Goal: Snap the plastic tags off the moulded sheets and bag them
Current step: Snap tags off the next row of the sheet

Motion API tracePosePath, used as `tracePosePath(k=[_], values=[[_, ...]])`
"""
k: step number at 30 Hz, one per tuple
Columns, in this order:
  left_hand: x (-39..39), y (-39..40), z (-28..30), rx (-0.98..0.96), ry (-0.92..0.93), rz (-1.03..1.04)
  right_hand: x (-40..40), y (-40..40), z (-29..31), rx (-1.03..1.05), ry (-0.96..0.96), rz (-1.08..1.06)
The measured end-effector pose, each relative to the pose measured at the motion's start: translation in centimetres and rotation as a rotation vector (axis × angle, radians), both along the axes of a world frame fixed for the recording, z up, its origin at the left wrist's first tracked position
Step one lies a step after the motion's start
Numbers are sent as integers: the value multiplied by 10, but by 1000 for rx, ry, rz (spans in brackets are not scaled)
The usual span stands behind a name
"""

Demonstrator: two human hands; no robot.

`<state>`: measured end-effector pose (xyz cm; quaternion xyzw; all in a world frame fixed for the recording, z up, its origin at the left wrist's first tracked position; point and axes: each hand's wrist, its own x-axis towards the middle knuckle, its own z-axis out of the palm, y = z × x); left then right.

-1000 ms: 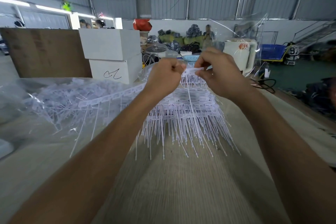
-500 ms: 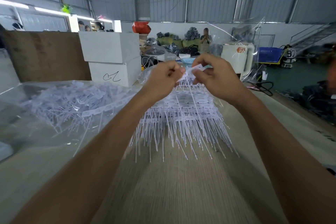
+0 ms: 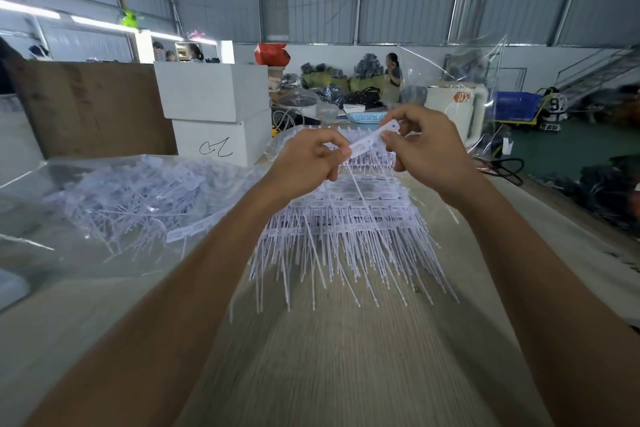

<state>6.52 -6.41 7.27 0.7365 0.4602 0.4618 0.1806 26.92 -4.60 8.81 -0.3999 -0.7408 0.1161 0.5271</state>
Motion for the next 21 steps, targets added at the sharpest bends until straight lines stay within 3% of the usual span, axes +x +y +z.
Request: tracePosePath(k=[5, 9, 14, 21], values=[[4, 0, 4, 56, 48, -43, 5, 9, -7, -57, 27, -73], [14, -4, 4, 30, 185, -160, 11, 17, -13, -25, 25, -272], [15, -1, 5, 92, 230, -101, 25, 10, -10, -195, 204, 60], [5, 2, 2, 57, 290, 2, 13, 4, -11, -344, -19, 243]])
